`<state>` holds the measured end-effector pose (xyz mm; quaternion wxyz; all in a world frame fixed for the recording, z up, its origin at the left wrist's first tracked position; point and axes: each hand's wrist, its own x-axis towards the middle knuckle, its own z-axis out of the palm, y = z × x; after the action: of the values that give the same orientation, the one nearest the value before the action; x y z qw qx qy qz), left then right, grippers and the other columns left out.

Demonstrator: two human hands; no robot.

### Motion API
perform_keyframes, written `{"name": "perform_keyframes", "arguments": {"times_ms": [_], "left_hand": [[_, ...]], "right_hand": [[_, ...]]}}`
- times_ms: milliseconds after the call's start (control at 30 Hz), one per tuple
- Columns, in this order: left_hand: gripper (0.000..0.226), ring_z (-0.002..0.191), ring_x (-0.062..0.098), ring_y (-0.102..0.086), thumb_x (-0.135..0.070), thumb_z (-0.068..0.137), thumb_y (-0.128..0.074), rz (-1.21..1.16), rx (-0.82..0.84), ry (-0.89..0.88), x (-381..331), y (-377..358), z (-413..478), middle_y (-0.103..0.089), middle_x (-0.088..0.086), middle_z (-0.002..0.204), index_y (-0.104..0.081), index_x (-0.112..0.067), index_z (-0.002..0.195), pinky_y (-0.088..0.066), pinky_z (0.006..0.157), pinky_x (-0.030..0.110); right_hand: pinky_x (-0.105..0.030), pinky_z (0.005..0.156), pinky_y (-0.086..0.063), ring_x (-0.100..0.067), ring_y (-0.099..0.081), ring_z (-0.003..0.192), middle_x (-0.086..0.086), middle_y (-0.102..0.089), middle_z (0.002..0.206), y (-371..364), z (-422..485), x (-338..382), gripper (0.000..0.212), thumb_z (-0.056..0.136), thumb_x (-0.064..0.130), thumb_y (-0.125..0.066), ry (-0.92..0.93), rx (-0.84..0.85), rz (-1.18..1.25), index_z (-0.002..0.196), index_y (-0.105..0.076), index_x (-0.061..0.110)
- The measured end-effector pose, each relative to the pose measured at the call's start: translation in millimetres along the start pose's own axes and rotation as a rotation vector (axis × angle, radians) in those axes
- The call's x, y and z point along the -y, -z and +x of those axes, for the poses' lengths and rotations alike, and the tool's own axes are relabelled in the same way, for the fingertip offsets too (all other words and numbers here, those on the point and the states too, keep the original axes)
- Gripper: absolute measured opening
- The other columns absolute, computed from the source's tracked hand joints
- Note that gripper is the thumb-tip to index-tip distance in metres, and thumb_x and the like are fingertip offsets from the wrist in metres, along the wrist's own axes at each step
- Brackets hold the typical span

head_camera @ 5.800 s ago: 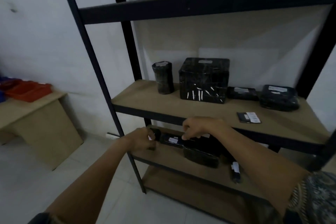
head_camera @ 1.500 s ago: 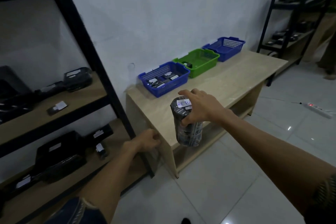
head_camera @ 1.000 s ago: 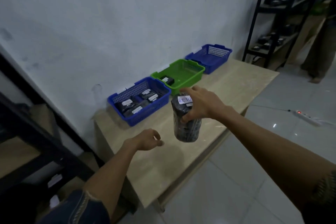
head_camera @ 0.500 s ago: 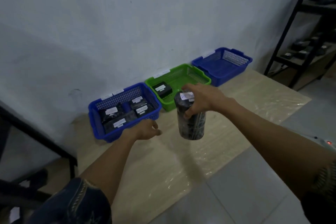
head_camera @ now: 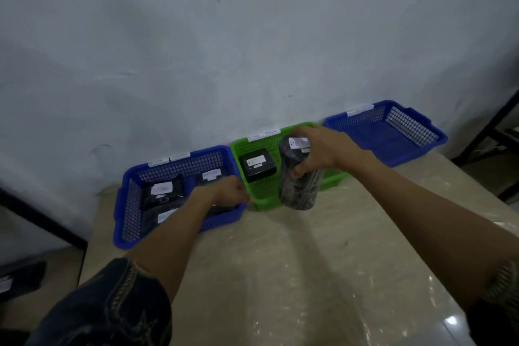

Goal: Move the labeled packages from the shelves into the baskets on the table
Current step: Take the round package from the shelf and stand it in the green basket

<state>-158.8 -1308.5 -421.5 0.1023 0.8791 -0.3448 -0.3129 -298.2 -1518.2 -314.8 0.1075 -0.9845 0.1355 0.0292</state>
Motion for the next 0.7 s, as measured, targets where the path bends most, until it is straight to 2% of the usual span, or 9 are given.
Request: {"name": "perform_keyframes", "arguments": {"times_ms": [67,200,267,333,467,600,700], "left_hand": [[0.034,0.091,0.025,-0.063,-0.043,0.086,-0.064,-0.013,-0.019,0.024,-2.0,4.9,17.2,-0.069,0.009,0.096,-0.068,-0.009,0.090,-0.053,0.086,0.041],[0.033,0.089,0.024,-0.061,-0.038,0.088,-0.066,-0.054,-0.026,0.070,-11.6,10.3,42.2,-0.065,0.008,0.091,-0.069,-0.006,0.095,-0.048,0.080,0.036],[0.027,0.089,0.024,-0.061,-0.030,0.090,-0.065,-0.141,-0.141,0.094,-13.3,10.5,52.0,-0.067,0.010,0.094,-0.068,-0.005,0.098,-0.049,0.077,0.035],[0.025,0.096,0.027,-0.061,-0.025,0.092,-0.061,-0.182,-0.317,0.144,-13.1,4.2,61.3,-0.065,0.013,0.106,-0.064,-0.006,0.108,-0.050,0.083,0.038],[0.050,0.120,0.032,-0.049,-0.027,0.090,-0.061,-0.129,-0.460,0.283,-14.5,-18.8,85.9,-0.048,0.015,0.132,-0.047,-0.007,0.134,-0.045,0.097,0.045],[0.064,0.120,0.035,-0.045,-0.026,0.086,-0.065,-0.101,-0.558,0.356,-13.6,-47.0,111.6,-0.043,0.019,0.131,-0.037,-0.005,0.140,-0.043,0.093,0.045],[0.075,0.135,0.037,-0.033,-0.024,0.087,-0.064,-0.099,-0.627,0.393,-10.2,-67.5,121.2,-0.030,0.020,0.149,-0.024,-0.006,0.149,-0.036,0.107,0.048]], "right_hand": [[-0.038,0.084,-0.046,-0.029,-0.054,0.116,-0.005,-0.051,0.132,2.5,25.0,-14.0,0.095,0.056,0.054,-0.081,0.021,0.006,-0.003,0.137,-0.038,0.030],[-0.037,0.080,-0.045,-0.031,-0.056,0.111,-0.009,-0.052,0.126,-4.1,76.2,-49.3,0.095,0.058,0.053,-0.082,0.052,0.029,-0.002,0.138,-0.037,0.027],[-0.039,0.082,-0.046,-0.033,-0.055,0.111,-0.010,-0.051,0.125,-10.1,105.4,-63.3,0.094,0.058,0.052,-0.082,0.090,0.040,0.009,0.137,-0.038,0.026],[-0.041,0.084,-0.047,-0.034,-0.055,0.110,-0.010,-0.050,0.125,-20.2,131.7,-75.4,0.094,0.057,0.053,-0.082,0.130,0.057,-0.008,0.136,-0.038,0.027],[-0.043,0.087,-0.047,-0.034,-0.052,0.112,-0.010,-0.048,0.128,-48.6,179.3,-96.9,0.094,0.057,0.054,-0.081,0.165,0.081,-0.012,0.137,-0.036,0.029],[-0.045,0.088,-0.047,-0.037,-0.049,0.113,-0.013,-0.046,0.128,-77.0,212.0,-106.9,0.093,0.059,0.051,-0.081,0.208,0.039,0.000,0.137,-0.038,0.025],[-0.047,0.089,-0.048,-0.038,-0.046,0.115,-0.015,-0.044,0.130,-93.6,227.4,-112.1,0.094,0.059,0.050,-0.081,0.221,0.000,0.053,0.138,-0.039,0.022]]}}
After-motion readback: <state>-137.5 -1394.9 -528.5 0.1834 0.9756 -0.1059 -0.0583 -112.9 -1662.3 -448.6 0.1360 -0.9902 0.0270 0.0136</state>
